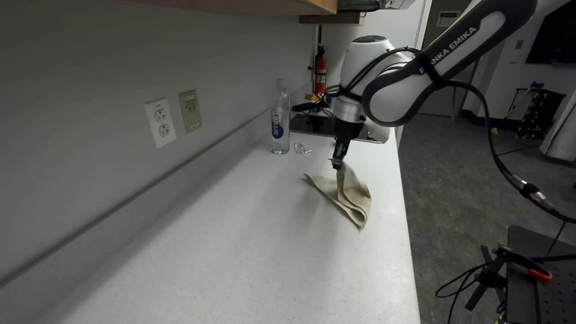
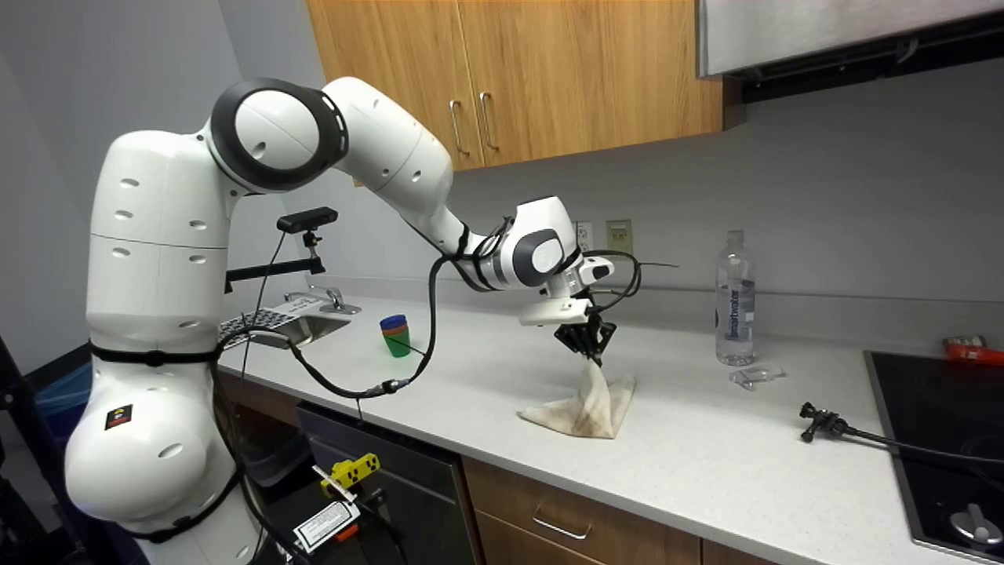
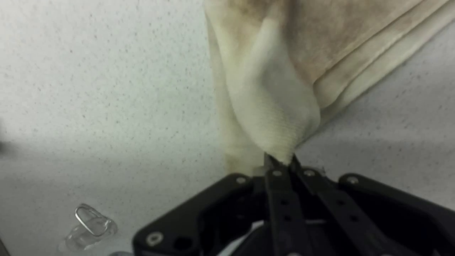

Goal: Unfold the towel and lay it flat on the countertop

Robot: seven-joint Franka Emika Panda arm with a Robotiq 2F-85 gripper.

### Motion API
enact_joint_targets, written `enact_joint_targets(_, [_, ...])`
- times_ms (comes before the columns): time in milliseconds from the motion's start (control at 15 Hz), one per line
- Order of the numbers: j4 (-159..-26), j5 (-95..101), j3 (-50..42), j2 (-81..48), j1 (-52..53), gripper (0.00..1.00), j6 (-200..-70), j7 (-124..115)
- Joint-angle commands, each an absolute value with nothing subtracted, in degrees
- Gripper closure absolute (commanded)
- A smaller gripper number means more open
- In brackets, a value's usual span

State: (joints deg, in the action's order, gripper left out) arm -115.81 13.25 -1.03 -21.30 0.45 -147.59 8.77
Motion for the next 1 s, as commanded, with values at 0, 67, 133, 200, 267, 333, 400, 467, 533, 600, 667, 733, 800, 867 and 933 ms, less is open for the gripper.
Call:
enact_joint_targets(0, [-125.3, 15.6, -2.2, -12.5, 1.1, 0.99, -144.6, 7.1])
enact_joint_targets(67, [-126.8, 15.6, -2.1, -11.0, 0.9, 0.99, -143.3, 7.4])
enact_joint_targets(133, [-128.2, 14.4, -1.7, -9.6, 0.4, 0.99, -141.2, 8.1])
enact_joint_targets(200, [-129.7, 14.5, -1.7, -8.2, 0.4, 0.99, -139.6, 7.7])
enact_joint_targets(267, [-130.9, 14.9, -1.7, -7.1, 0.4, 0.99, -138.1, 7.5])
enact_joint_targets(333, [-131.9, 15.1, -1.7, -6.1, 0.4, 0.99, -136.9, 7.2])
enact_joint_targets(400, [-132.8, 15.1, -1.7, -5.4, 0.4, 0.99, -136.0, 6.8])
enact_joint_targets(467, [-133.5, 14.6, -1.5, -4.8, 0.3, 0.99, -135.0, 6.8])
enact_joint_targets(533, [-134.3, 14.6, -1.5, -4.2, 0.3, 0.99, -134.4, 6.5])
enact_joint_targets(600, [-135.3, 15.4, -1.5, -3.6, 0.4, 0.99, -133.9, 5.5])
enact_joint_targets(667, [-136.2, 15.7, -1.4, -2.9, 0.5, 0.99, -133.6, 4.9])
enact_joint_targets(733, [-136.9, 15.3, -1.3, -2.5, 0.5, 0.99, -133.1, 4.9])
enact_joint_targets(800, [-137.7, 15.3, -1.2, -1.8, 0.5, 0.99, -132.9, 4.4])
enact_joint_targets(867, [-138.4, 15.3, -1.2, -1.4, 0.5, 0.99, -132.6, 4.1])
enact_joint_targets(933, [-139.2, 15.7, -1.2, -1.0, 0.5, 0.99, -132.7, 3.7])
